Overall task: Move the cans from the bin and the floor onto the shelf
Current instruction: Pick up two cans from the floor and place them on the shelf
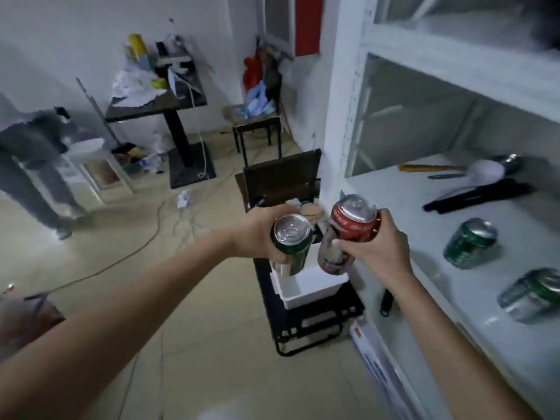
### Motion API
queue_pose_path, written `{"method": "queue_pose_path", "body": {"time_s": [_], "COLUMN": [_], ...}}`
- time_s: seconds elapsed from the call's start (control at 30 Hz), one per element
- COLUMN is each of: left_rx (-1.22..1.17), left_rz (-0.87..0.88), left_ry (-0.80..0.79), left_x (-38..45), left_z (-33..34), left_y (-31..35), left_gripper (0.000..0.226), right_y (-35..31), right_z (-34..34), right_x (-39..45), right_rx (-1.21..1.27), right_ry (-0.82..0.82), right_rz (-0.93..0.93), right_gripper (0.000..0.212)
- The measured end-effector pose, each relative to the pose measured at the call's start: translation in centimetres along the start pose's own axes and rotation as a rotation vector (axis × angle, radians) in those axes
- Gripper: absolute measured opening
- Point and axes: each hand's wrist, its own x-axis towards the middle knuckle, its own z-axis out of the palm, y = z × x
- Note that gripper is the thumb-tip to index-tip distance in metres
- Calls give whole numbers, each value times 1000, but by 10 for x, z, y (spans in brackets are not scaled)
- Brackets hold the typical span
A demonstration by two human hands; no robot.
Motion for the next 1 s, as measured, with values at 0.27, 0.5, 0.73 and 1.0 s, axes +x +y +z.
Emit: {"method": "queue_pose_path", "body": {"time_s": [0.27, 0.5, 0.73, 1.0], "left_rx": [139, 159, 356, 381], "left_rz": [385, 578, 737, 872], "left_ry": [-327, -412, -527, -584], "left_x": [107, 147, 188, 200], "left_z": [65, 149, 217, 272], "left_y": [141, 245, 320, 357], "left_gripper": [64, 69, 69, 72], "right_y": [75, 145, 204, 240], "right_z": [-137, -218, -257, -255], "right_x": [-56, -112, -151, -163], "right_rx": [-49, -99, -103, -150], "right_ry": [296, 526, 747, 936], "right_rz": [182, 360, 571, 724], "right_gripper": [65, 66, 68, 73]}}
